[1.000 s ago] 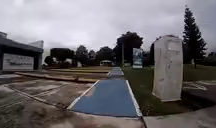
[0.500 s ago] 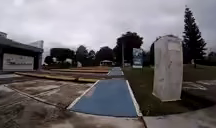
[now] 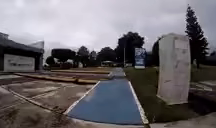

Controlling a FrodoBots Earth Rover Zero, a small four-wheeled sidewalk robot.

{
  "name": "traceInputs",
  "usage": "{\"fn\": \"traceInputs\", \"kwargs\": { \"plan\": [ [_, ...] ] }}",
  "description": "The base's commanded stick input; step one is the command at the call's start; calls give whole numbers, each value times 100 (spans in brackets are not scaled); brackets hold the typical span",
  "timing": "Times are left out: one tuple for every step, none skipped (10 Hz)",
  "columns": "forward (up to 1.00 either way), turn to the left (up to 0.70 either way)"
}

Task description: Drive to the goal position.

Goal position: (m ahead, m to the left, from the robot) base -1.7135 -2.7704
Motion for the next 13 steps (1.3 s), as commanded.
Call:
{"fn": "traceInputs", "kwargs": {
  "plan": [
    [70,0],
    [70,0],
    [70,0],
    [70,14],
    [70,35],
    [70,35],
    [70,15],
    [70,0],
    [70,0],
    [70,0],
    [70,0],
    [70,-5],
    [70,-19]
  ]
}}
